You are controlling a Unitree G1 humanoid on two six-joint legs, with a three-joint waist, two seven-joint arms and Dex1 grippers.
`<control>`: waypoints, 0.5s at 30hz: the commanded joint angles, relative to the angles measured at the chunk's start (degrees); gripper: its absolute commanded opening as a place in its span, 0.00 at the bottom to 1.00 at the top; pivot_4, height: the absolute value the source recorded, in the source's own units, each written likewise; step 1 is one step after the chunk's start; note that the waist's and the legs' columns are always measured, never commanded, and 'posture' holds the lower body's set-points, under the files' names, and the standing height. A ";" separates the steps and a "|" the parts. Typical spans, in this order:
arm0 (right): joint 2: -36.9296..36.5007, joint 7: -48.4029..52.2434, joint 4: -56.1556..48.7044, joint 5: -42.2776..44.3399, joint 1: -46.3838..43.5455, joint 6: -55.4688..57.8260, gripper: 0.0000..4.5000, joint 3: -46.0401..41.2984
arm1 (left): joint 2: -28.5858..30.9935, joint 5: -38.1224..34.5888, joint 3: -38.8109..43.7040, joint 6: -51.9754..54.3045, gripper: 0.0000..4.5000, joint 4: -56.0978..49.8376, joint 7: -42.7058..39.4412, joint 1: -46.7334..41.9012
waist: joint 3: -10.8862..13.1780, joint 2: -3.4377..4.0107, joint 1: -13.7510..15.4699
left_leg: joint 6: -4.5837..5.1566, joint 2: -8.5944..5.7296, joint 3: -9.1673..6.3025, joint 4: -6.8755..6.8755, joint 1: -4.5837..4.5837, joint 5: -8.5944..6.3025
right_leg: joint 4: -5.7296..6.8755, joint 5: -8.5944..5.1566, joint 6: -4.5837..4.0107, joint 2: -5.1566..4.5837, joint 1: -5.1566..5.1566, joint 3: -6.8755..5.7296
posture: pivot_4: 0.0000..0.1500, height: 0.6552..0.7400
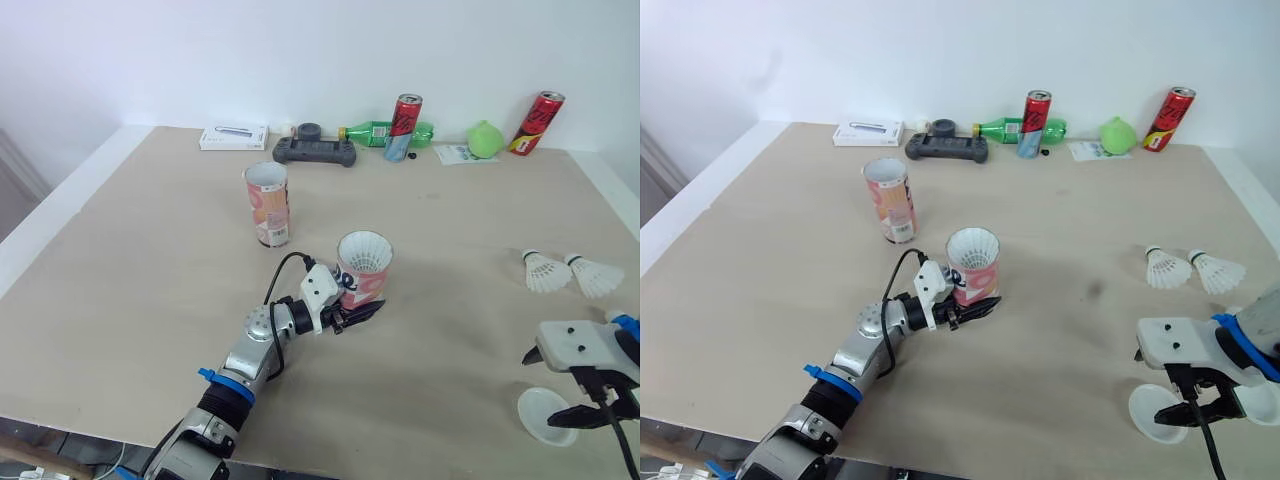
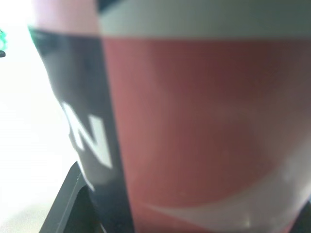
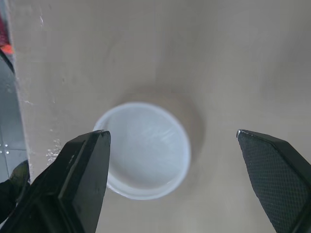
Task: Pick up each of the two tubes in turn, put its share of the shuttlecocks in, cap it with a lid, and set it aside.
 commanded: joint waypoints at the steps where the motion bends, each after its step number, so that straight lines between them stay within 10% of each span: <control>1: 1.64 -2.47 1.18 -3.32 -0.47 -1.78 0.99 1.46 | 0.27 0.60 -0.07 0.78 0.56 1.90 -0.31 0.26 | 0.01 -0.04 -0.15 | -0.03 -0.01 -0.01 0.00 0.14 -0.02 | -0.03 0.00 0.00 -0.01 0.13 -0.03 | 1.00 1.00; 7: 4.93 -4.95 5.34 -6.12 -5.03 -3.27 0.83 8.28 | 0.31 0.60 0.02 1.07 0.56 2.13 -0.43 -0.02 | -0.09 -0.34 -0.48 | -0.05 0.01 -0.05 0.00 0.29 -0.03 | -0.07 -0.01 -0.01 -0.05 0.29 -0.13 | 1.00 1.00; 15: 6.23 -4.02 10.46 -7.50 -9.78 -4.89 0.01 13.10 | 0.36 0.69 0.40 1.24 0.56 2.04 -0.09 -0.53 | -0.41 -1.12 -0.46 | -0.05 0.06 -0.13 -0.03 0.29 -0.03 | -0.10 -0.01 -0.01 -0.13 0.36 -0.24 | 1.00 1.00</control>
